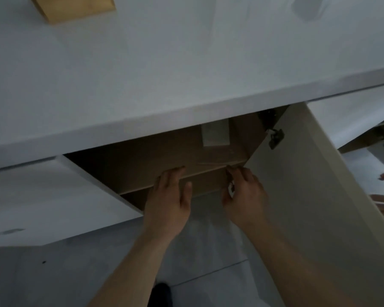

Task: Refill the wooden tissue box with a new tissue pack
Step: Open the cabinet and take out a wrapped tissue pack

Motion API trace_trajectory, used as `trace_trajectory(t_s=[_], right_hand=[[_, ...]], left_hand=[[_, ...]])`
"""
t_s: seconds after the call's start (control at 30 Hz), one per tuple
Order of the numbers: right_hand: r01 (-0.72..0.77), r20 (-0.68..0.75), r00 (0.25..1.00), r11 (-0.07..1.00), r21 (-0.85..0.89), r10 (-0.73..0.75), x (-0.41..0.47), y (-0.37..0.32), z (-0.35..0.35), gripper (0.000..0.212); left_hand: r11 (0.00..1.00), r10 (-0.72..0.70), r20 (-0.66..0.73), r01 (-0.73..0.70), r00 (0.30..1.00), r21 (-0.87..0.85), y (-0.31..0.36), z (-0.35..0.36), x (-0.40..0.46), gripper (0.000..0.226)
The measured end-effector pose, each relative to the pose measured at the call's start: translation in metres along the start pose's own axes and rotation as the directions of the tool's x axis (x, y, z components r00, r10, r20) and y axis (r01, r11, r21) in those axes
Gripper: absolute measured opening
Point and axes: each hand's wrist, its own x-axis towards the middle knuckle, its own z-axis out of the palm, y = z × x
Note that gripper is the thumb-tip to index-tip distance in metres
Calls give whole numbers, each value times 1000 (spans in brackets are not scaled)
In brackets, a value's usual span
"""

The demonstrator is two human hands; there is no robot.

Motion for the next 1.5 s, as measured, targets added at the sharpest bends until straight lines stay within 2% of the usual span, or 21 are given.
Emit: trace_trajectory(t_s=[0.17, 0.27, 0.4, 0.53, 0.67, 0.77, 0.87, 0.93, 1.0, 1.07, 1.1, 1.2, 1.33, 1.4, 1.5], right_hand=[[-110, -64, 991, 986, 126, 119, 31, 7, 35, 53], [-123, -93, 986, 977, 177, 141, 54, 17, 54, 51], [-147, -196, 962, 967, 210, 189, 83, 26, 73, 42], [-163, -255, 943, 966, 200, 212, 108, 34, 85, 36], [-140, -275, 944, 975, 171, 183, 124, 35, 93, 52], [-154, -220, 951, 948, 279, 219, 132, 34, 97, 58], [-231, -181, 929, 888, 398, 323, 134, 32, 98, 46], [-281, -149, 904, 820, 499, 400, 129, 31, 95, 46], [-345, -16, 882, 668, 659, 471, 124, 27, 88, 39], [-394, 147, 875, 500, 771, 462, 117, 19, 79, 35], [-383, 148, 874, 468, 796, 463, 115, 15, 77, 35], [-352, 101, 869, 461, 815, 485, 98, -3, 60, 31], [-403, 192, 866, 417, 815, 462, 71, -27, 28, 24], [-428, 230, 862, 406, 808, 452, 63, -36, 11, 26], [-459, 261, 862, 447, 768, 435, 49, -50, -13, 36]], left_hand=[[992, -34, 16, 36, 999, -119, -13, 46, 49, 49], [987, -51, -3, 50, 999, -156, -18, 71, 80, 44], [992, -43, -56, 36, 997, -117, -18, 92, 114, 45], [999, -1, -39, -1, 999, -44, -12, 107, 143, 50], [998, 56, -43, -57, 998, -9, -11, 122, 159, 59], [995, 84, -85, -88, 993, -45, -15, 128, 160, 58], [954, 65, -102, -92, 993, -285, -18, 127, 157, 53], [922, 18, -106, -57, 994, -382, -19, 123, 154, 49], [898, -20, -100, -26, 995, -440, -18, 116, 148, 51], [877, -35, -101, -18, 994, -481, -18, 105, 139, 52], [872, -36, -102, -19, 994, -488, -18, 98, 134, 51], [883, -54, -112, -4, 992, -469, -15, 72, 117, 49], [882, -110, -71, 64, 991, -467, -9, 34, 92, 56], [889, -134, -2, 119, 991, -442, -1, 9, 77, 49], [891, -177, 45, 180, 983, -416, 14, -29, 53, 43]])
